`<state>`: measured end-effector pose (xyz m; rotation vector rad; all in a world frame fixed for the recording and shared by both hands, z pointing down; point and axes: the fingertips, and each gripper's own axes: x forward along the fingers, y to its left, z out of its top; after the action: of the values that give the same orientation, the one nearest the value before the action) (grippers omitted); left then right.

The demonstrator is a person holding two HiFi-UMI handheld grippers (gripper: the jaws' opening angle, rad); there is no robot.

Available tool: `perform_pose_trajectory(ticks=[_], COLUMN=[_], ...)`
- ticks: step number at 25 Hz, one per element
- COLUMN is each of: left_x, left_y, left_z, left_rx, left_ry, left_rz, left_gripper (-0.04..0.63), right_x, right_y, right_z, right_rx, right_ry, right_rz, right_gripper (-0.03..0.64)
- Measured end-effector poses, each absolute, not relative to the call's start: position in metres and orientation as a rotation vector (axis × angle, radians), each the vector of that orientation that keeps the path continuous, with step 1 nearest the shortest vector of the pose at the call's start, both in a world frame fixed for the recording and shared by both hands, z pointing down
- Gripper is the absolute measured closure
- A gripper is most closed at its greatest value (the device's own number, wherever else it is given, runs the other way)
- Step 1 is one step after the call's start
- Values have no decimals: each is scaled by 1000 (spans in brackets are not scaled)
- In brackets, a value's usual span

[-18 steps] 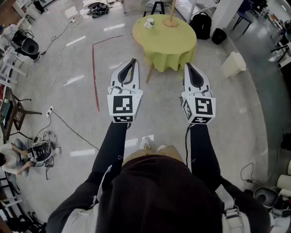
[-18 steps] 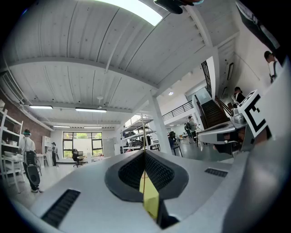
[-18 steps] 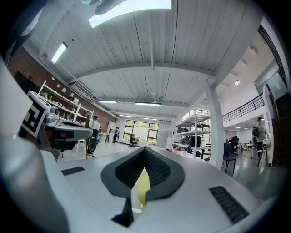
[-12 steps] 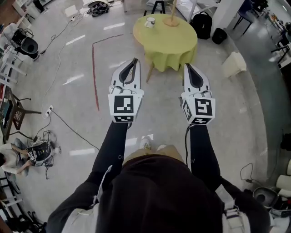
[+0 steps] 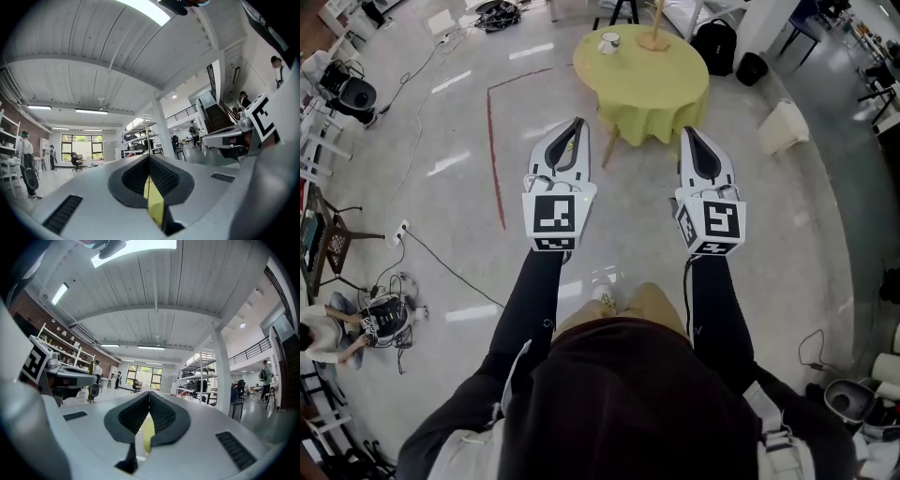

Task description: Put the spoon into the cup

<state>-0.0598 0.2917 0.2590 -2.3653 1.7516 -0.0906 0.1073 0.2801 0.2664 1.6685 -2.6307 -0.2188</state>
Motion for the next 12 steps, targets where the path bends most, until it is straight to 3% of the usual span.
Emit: perform_pose_trajectory(ticks=[12], left_x=[-59], left_y=[249], left_z=[266], left_rx=[-2377], left_ry=[1729], left_rz=[-110], left_gripper=[578], right_x=[105], right_y=[236], right_z=[273], right_rx=[1672], right_ry=[-2648], right_rz=[-211], right_gripper=[589])
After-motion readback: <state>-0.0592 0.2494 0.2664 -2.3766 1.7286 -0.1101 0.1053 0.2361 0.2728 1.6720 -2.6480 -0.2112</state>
